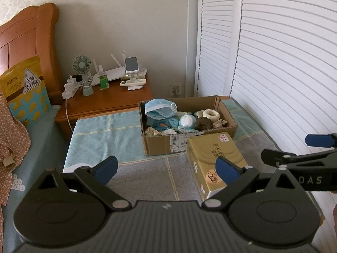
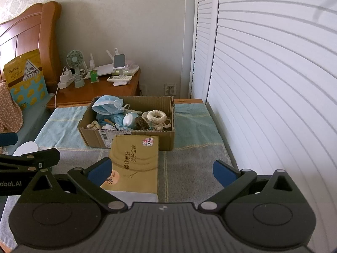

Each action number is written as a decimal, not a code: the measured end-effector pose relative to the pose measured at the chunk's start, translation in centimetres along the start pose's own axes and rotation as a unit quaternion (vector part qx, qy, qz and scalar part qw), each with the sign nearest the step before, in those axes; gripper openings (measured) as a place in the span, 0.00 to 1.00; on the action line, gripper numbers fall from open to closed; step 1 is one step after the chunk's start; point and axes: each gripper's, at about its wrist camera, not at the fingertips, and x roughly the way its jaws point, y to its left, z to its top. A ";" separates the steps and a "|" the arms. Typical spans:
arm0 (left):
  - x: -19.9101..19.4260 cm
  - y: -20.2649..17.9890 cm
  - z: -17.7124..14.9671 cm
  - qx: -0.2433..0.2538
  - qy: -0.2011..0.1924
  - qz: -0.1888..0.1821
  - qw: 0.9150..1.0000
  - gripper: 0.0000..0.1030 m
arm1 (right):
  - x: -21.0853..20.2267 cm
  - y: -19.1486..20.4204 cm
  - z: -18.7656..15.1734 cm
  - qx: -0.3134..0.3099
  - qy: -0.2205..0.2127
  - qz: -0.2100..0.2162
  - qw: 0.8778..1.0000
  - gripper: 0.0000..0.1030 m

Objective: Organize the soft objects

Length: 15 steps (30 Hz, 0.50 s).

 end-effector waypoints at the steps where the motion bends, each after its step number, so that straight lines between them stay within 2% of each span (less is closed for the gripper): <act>1: 0.0 0.0 0.0 0.000 0.000 0.000 1.000 0.96 | 0.0 0.0 0.0 0.000 0.000 0.000 1.000 1.00; 15: 0.0 0.2 0.0 -0.003 -0.001 0.001 1.000 0.96 | 0.1 0.1 0.0 -0.002 0.000 -0.001 1.000 1.00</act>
